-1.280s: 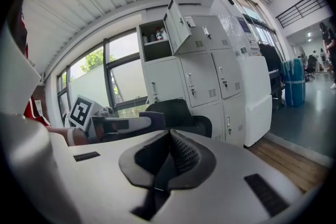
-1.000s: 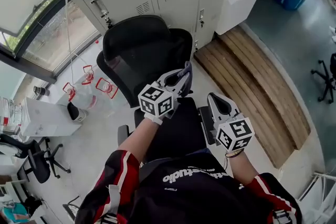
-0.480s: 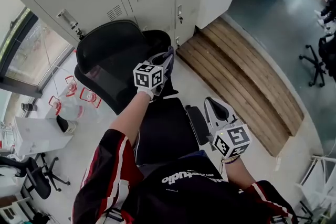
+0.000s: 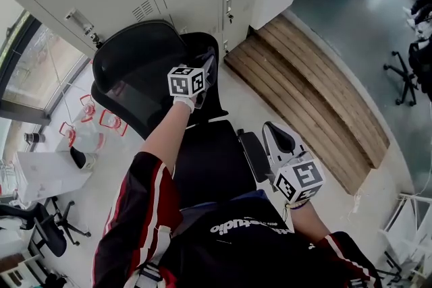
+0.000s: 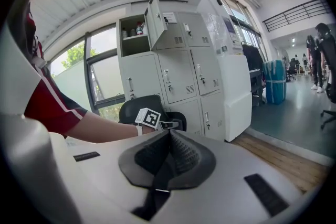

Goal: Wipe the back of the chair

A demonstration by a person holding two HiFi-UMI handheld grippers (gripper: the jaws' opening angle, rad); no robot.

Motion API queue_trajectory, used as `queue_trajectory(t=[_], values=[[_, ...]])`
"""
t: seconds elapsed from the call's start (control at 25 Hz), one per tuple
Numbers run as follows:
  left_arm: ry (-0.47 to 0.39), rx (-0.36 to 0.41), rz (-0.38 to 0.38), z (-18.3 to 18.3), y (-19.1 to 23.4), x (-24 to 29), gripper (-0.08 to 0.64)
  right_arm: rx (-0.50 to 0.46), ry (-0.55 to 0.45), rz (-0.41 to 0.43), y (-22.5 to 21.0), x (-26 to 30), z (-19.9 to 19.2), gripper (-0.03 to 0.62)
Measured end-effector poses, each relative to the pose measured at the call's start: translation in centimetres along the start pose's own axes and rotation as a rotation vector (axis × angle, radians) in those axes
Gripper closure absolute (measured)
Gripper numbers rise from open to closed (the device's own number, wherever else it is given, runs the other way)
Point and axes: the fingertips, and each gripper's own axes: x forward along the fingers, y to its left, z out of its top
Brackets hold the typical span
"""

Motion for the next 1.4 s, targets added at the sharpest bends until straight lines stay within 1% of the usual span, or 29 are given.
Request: queue_trajectory(t=[0.08,0.2,0.32,0.6,0.88,1.04,1.24,1.4], values=[[0.014,0.004,0.017,-0.6,1.1,-0.8,0.497,-0.002,-0.002,-0.01,0.5,-0.2,0.0,0.577],[0.017,-0.016,0.045,-1.2,2.6,-2.7,0.496,-0.008,-0.009,-0.026,1.4,-0.4,0.3,0.577],[0.019,-0.018,0.083,-1.8,4.7,-5.5,0.496,-0.011,-0.022,-0.023,3.3,-0.4,0.7,0.577],[0.015,-0.018,0.196,-2.9,11.6,-14.2,0.497,-0.023,-0.026,0.022,10.2,0.1,-0.1,0.577],[-0.018,-0.031,0.274,-3.2,17.7,-23.3,0.497,-0.046,-0.003,0.069,17.7,1.2,-1.2,0.577],[-0.018,-0.044,0.32,-4.7,21.0,-28.8,0.496,-0.066,0.005,0.103,21.9,1.6,-1.8,0.577],[-0.025,-0.066,0.399,-6.4,25.1,-35.8,0.497,-0.089,0.014,0.136,26.1,2.2,-2.6,0.577],[-0.047,-0.088,0.454,-7.1,27.3,-40.8,0.497,-0.102,0.022,0.166,29.1,2.4,-3.2,0.577]])
